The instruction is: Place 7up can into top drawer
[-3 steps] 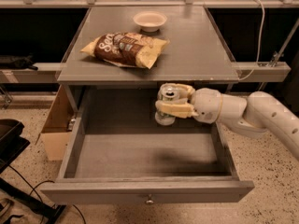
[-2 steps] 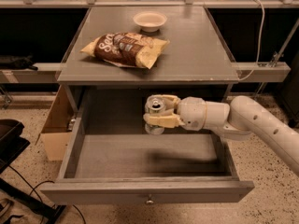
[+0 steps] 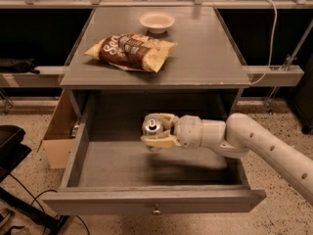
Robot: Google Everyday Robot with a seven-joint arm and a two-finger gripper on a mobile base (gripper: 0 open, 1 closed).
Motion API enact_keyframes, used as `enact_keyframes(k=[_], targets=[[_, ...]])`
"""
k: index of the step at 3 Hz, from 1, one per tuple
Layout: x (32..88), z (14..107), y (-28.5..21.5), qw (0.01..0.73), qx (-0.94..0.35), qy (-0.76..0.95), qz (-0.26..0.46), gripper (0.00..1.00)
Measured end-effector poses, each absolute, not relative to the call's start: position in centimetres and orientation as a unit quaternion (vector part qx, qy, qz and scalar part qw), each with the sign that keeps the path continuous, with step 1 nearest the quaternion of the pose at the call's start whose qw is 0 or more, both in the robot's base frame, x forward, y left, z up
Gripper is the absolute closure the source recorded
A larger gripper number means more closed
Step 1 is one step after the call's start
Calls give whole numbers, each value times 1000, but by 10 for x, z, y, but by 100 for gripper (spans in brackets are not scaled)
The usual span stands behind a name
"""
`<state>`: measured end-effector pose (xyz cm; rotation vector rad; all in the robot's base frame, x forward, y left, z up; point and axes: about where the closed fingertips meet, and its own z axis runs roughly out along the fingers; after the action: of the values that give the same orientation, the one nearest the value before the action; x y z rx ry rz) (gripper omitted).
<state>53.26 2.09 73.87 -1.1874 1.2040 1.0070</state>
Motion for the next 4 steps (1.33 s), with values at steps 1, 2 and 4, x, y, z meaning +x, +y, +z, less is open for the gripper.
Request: enact_keyframes(k=[1,2,4], targets=[[528,728,40,548,-498,503,446,100],[527,717,53,526,-501,511,459,100],[525,690,56,517,-491,519,471,98]])
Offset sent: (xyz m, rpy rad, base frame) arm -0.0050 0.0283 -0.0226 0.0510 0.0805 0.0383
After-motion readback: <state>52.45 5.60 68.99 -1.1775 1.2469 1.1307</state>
